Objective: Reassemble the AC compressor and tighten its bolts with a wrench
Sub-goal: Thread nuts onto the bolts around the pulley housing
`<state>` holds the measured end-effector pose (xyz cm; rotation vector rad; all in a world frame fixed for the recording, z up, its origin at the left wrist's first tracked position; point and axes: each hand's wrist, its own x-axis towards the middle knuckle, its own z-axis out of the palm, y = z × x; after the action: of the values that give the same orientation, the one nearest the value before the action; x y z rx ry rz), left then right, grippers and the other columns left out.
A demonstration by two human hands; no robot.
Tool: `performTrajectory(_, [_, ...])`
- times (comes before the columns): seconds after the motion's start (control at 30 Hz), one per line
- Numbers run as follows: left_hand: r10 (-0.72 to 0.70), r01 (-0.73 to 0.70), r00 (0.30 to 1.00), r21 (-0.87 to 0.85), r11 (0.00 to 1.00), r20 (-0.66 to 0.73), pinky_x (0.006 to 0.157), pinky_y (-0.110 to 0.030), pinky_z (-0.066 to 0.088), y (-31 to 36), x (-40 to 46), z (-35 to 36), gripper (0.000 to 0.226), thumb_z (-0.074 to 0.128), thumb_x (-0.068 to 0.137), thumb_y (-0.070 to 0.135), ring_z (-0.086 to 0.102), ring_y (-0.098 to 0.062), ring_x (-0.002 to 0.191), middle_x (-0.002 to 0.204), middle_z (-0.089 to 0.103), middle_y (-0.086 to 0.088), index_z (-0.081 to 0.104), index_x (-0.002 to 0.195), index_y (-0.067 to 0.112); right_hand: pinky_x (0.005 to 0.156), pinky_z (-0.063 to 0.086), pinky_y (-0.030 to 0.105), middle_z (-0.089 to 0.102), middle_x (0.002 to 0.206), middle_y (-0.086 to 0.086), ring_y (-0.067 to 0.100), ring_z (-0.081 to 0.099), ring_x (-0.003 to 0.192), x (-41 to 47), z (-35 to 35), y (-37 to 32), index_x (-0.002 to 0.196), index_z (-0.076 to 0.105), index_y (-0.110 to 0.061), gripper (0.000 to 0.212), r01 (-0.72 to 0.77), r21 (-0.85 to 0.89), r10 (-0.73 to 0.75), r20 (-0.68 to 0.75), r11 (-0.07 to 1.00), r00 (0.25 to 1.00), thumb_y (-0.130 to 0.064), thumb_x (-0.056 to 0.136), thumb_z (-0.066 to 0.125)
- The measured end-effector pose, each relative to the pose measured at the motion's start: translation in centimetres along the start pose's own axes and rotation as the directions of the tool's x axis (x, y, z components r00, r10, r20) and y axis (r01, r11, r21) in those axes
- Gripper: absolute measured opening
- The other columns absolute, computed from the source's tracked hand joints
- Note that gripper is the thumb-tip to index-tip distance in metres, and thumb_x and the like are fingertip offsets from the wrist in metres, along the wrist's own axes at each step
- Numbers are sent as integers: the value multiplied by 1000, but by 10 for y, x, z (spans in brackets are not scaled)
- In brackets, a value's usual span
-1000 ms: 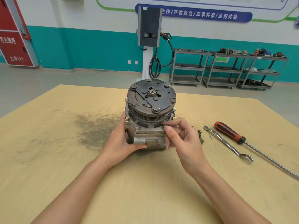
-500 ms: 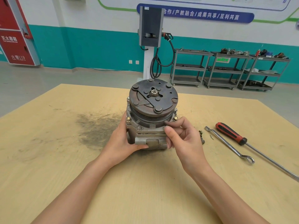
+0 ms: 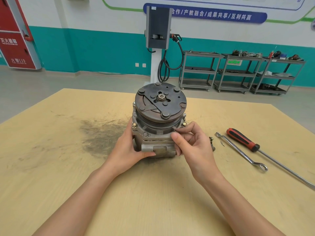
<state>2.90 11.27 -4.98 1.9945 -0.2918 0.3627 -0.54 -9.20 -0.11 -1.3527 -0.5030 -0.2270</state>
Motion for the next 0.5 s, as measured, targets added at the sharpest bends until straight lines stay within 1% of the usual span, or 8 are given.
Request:
performTrajectory(0.07, [-1,1,1000,-9,1000,-1,78,3,39,1,0,0,112,85,48,65,52,22,107,111,54,47,40,138,19,53,41,15,54,51,-3,7,48,47,-2,-2,-2,91,54,-11,11,24,-7,-24,35,1000,999,-15,89,64])
performTrajectory(0.13, [-6,6,1000,-13,1000,0,78,3,39,1,0,0,113,83,47,67,51,23,106,110,53,49,40,139,17,56,42,14,56,53,-3,7,51,50,-3,-4,-2,97,59,-8,8,45,-31,-43,65,999,997,-14,91,58])
performTrajectory(0.23, [-4,4,1000,-12,1000,0,78,3,38,1,-1,-1,110,84,48,66,50,23,107,112,53,48,40,137,18,55,41,15,53,51,-5,6,48,48,-2,-4,-2,91,57,-9,4,28,-29,-27,53,999,998,-12,93,59])
performTrajectory(0.37, [-6,6,1000,-3,1000,-1,77,3,39,3,-1,-1,113,80,46,70,51,22,107,111,54,48,40,138,18,52,40,17,51,48,-6,6,44,44,0,1,-1,83,49,-12,16,-14,-19,14,-6,1000,1000,-5,91,61])
performTrajectory(0.43, [-11,11,1000,-6,1000,1,78,2,40,4,0,-1,114,80,45,72,52,21,108,111,54,47,40,138,19,52,41,16,52,48,-4,7,46,44,-1,0,-1,86,50,-12,14,-6,-6,6,-6,1000,1000,-10,89,63])
performTrajectory(0.5, [-7,7,1000,-8,1000,2,78,3,39,3,-1,-1,113,81,47,71,51,23,106,110,53,49,39,138,18,55,42,14,55,51,-3,7,50,47,-2,-2,-2,93,56,-11,8,27,-19,-27,29,999,999,-13,91,63])
